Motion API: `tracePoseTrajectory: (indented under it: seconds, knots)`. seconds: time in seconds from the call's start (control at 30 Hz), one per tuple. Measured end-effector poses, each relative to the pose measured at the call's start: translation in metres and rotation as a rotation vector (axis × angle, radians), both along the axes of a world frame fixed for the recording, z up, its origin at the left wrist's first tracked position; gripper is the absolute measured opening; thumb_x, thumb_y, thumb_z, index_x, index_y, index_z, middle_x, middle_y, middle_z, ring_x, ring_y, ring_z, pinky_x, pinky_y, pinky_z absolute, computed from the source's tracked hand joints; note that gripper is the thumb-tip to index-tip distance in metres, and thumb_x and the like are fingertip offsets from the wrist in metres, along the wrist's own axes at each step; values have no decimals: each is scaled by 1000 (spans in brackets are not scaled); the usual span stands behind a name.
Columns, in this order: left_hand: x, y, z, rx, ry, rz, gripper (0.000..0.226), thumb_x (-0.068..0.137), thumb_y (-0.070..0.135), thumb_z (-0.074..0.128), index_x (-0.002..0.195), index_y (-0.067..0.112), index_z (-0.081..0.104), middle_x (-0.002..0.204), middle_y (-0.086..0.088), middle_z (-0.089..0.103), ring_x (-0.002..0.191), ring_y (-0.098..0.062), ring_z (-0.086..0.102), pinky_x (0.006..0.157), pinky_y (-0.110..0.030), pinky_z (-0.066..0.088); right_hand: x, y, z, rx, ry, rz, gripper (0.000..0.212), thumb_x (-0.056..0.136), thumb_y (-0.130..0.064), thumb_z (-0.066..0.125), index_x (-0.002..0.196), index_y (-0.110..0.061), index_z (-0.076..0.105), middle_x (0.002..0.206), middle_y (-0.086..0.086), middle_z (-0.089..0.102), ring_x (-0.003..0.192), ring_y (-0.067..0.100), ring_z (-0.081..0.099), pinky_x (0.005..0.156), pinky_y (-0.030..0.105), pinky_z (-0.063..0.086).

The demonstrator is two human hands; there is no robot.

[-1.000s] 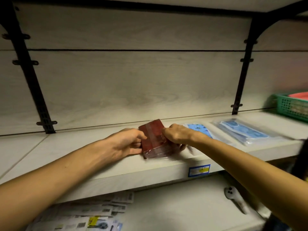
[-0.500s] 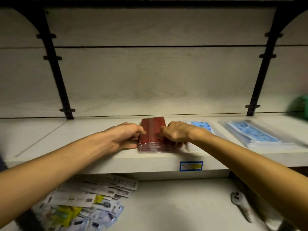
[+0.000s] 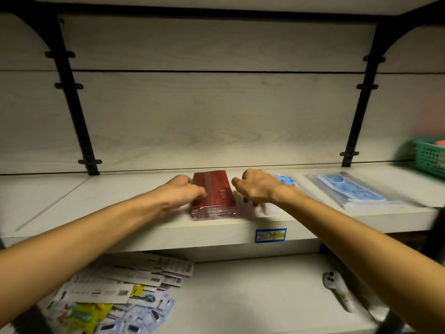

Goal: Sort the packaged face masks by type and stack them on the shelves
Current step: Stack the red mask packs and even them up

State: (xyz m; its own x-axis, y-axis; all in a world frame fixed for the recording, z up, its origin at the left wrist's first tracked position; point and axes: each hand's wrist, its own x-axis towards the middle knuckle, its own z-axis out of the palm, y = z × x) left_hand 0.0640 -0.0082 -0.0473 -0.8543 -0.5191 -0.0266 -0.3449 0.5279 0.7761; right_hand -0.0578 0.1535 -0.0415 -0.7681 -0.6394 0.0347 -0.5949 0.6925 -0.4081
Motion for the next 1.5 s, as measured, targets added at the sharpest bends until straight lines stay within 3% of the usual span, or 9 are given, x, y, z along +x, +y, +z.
tracePoseTrajectory:
  seconds: [0.2, 0.4, 0.53, 0.67, 0.8, 0.97, 1.13, 1.3, 1.5]
  knots:
    - [-42, 39, 27, -14, 166, -127, 17, 90, 23, 70, 105, 23, 63, 112, -6, 66, 104, -22, 62, 95, -31, 49, -53, 65, 23, -62, 107, -225, 35, 95, -31, 51, 69, -8, 56, 75, 14, 60, 75, 32, 56, 63, 32, 43]
    - [-83, 100, 29, 273, -23, -164, 45, 92, 33, 68, 133, 19, 55, 146, -6, 45, 128, -23, 48, 99, -40, 49, -92, 107, 16, -80, -234, -283, 40, 98, -37, 57, 120, -4, 54, 114, 17, 56, 103, 36, 60, 77, 42, 55]
    - [-99, 120, 24, 499, -122, -86, 36, 94, 35, 67, 115, 11, 51, 124, -10, 46, 128, -30, 45, 110, -48, 44, -104, 117, 14, -78, -386, -251, 51, 97, -42, 58, 136, -9, 50, 125, 20, 54, 103, 35, 63, 63, 36, 57]
    - [-105, 126, 23, 604, -145, -32, 34, 95, 31, 66, 103, 7, 43, 92, -14, 46, 87, -25, 56, 88, -41, 56, -111, 121, 10, -92, -420, -212, 52, 96, -44, 60, 136, -13, 50, 125, 19, 57, 97, 28, 64, 63, 38, 61]
    - [-103, 126, 22, 589, -167, -21, 41, 94, 29, 67, 117, 8, 41, 101, -14, 53, 87, -22, 59, 67, -34, 56, -115, 130, 7, -162, -469, -177, 52, 95, -43, 62, 135, -12, 51, 126, 17, 58, 95, 26, 63, 66, 39, 62]
    - [-101, 127, 17, 534, -176, -28, 47, 94, 29, 68, 130, 8, 46, 122, -13, 51, 94, -19, 58, 75, -34, 61, -110, 137, 2, -178, -418, -151, 42, 95, -39, 64, 124, -11, 51, 124, 19, 59, 98, 27, 64, 66, 39, 63]
    - [-106, 123, 13, 79, -170, -69, 50, 97, 38, 63, 141, 20, 49, 150, -8, 44, 129, -25, 49, 102, -37, 48, -104, 129, 7, -75, -116, -40, 32, 97, -38, 56, 100, -7, 59, 102, 13, 60, 99, 31, 59, 71, 35, 54]
    - [-80, 102, 12, -660, -187, -199, 70, 100, 61, 42, 156, 20, 32, 162, -3, 36, 146, -26, 36, 115, -38, 32, -86, 105, -2, 28, 352, 177, 57, 104, -41, 43, 151, -10, 38, 157, 13, 39, 146, 32, 31, 116, 46, 31]
    - [-15, 72, 4, -1005, -164, -123, 61, 100, 63, 35, 140, 20, 50, 146, -7, 51, 133, -31, 48, 110, -42, 38, -42, 72, -15, 16, 533, 291, 63, 104, -50, 35, 159, -20, 23, 165, 7, 24, 155, 30, 10, 123, 45, 15]
